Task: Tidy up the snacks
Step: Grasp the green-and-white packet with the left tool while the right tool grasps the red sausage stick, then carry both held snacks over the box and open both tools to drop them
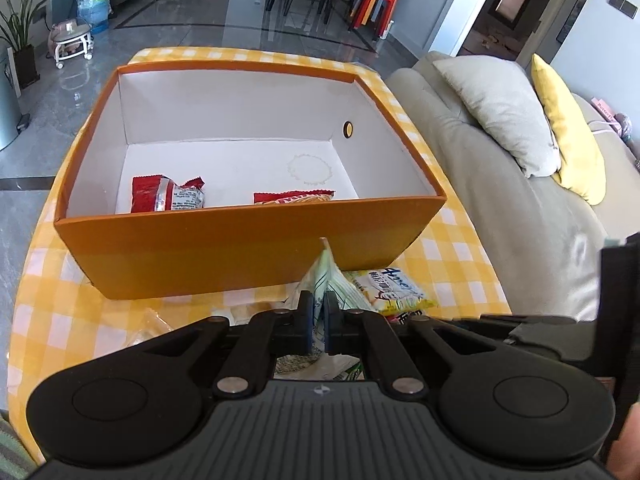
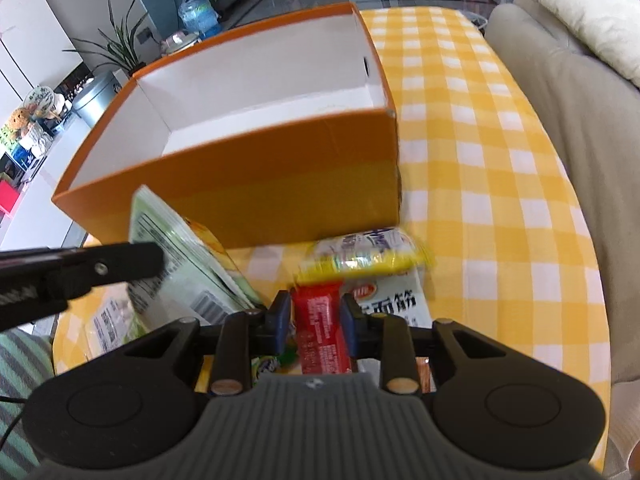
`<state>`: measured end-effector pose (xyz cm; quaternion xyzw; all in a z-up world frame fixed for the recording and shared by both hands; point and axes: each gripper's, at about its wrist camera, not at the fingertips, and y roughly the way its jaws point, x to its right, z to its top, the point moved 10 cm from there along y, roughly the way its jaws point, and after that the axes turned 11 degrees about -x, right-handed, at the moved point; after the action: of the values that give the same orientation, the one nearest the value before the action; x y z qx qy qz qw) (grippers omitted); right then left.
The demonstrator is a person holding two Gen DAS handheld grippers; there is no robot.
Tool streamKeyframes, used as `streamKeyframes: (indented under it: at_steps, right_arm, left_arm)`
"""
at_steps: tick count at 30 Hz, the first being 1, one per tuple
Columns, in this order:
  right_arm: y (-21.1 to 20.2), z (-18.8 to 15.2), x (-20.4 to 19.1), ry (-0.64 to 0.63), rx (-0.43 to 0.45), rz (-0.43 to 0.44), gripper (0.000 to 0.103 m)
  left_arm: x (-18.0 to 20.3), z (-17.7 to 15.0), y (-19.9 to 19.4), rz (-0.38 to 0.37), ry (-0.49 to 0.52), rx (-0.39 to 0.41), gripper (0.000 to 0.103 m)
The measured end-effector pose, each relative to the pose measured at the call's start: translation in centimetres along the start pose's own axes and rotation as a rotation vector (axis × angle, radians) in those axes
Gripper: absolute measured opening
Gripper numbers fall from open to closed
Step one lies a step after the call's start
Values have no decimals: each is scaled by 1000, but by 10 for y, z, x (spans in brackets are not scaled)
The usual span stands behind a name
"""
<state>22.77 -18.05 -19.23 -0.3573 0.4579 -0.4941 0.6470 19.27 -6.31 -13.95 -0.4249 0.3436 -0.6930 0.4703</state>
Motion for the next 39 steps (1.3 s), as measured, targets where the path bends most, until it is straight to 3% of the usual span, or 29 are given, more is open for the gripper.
streamKeyframes:
  at_steps: [5, 11, 17, 20, 31, 39]
  right_arm:
    - [4, -20, 1, 2, -69, -14, 34]
    - [6, -44, -2, -79, -137, -140, 34]
    - [11, -51, 1, -42, -165, -137, 31]
    - [12, -51, 2, -35, -164, -150, 22]
    - [-11, -47, -6, -51, -134, -163, 21]
    - [-62, -36, -32, -101, -29, -132, 21]
  left_arm:
    - [0, -2, -12, -26, -4, 12, 2]
    - [5, -12, -29, -30, 18, -3, 2]
    - [0, -23, -30, -19, 22, -28, 2]
    - [-3, -26, -30, -18, 6, -32, 2]
    - [-6, -21, -57, -33, -10, 26, 2]
    - [-8, -1, -101, -52, -14, 133, 2]
